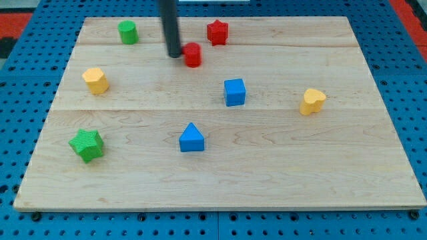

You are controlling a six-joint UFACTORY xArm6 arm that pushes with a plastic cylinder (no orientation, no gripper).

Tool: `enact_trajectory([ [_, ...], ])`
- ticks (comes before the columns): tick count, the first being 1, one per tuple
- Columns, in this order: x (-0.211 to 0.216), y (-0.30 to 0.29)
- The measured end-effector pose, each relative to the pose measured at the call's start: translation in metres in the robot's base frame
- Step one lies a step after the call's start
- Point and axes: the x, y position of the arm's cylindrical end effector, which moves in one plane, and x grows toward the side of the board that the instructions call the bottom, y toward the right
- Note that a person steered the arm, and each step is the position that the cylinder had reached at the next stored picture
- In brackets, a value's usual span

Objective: Move the yellow hexagon parallel to the red circle

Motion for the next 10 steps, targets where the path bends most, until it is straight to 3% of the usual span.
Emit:
enact_trajectory([
  [2, 0.0, 0.044],
  [4, 0.0, 0.035],
  [6, -0.026, 0.084],
  [7, 0.019, 0.128],
  [8, 0.045, 0.114],
  [9, 0.045, 0.098],
  [10, 0.038, 0.177],
])
